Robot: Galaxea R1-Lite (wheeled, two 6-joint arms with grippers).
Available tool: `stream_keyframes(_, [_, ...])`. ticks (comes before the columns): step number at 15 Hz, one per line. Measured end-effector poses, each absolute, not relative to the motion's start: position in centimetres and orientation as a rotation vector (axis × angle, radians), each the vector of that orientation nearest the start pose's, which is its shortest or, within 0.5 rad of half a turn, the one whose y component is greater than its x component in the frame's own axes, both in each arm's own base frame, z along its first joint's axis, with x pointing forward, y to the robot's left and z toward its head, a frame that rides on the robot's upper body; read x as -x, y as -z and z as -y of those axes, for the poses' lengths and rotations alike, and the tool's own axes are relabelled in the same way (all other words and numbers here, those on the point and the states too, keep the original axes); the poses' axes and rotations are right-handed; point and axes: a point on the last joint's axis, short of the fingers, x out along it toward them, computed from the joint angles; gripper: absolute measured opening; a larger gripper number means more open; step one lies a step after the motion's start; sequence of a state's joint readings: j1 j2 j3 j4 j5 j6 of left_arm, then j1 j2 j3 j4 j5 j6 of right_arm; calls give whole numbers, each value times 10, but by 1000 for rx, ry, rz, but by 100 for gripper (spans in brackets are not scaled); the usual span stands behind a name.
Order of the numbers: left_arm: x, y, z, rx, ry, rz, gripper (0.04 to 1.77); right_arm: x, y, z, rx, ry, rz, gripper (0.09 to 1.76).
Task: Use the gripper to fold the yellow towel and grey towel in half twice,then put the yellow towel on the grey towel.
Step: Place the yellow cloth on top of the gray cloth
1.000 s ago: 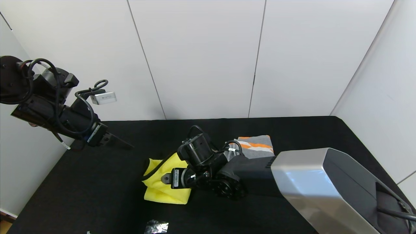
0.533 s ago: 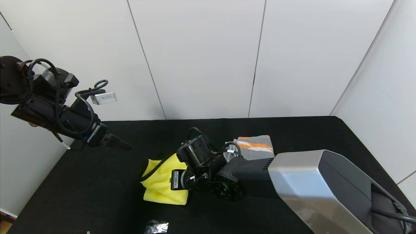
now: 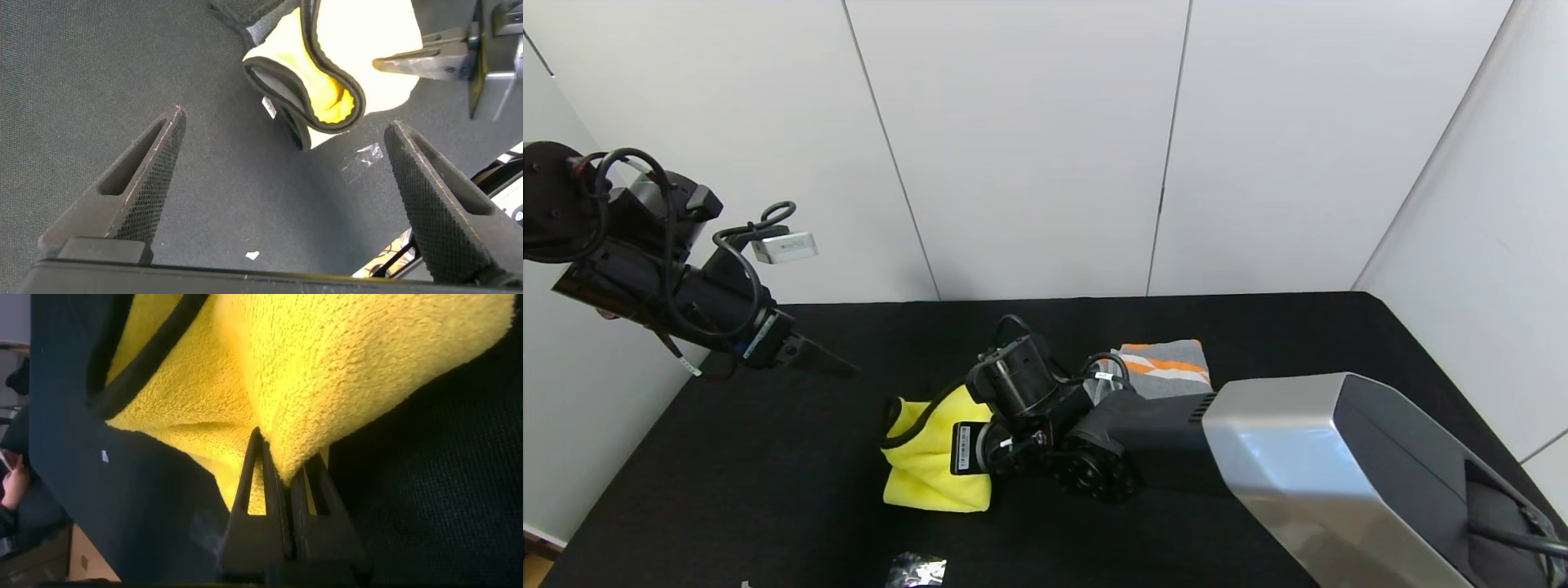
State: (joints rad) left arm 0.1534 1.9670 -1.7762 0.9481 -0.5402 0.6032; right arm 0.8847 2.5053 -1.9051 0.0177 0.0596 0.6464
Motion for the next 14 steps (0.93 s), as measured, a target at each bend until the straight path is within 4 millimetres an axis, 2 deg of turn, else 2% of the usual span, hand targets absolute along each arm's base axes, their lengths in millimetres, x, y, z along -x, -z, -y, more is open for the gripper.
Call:
stream_keyframes(6, [-341, -227, -41, -148, 645, -922, 172, -325, -107, -386, -241, -718, -777, 13])
stream_keyframes(14, [-340, -226, -36, -151, 658, -928, 172, -354, -151, -337, -219, -654, -698, 13])
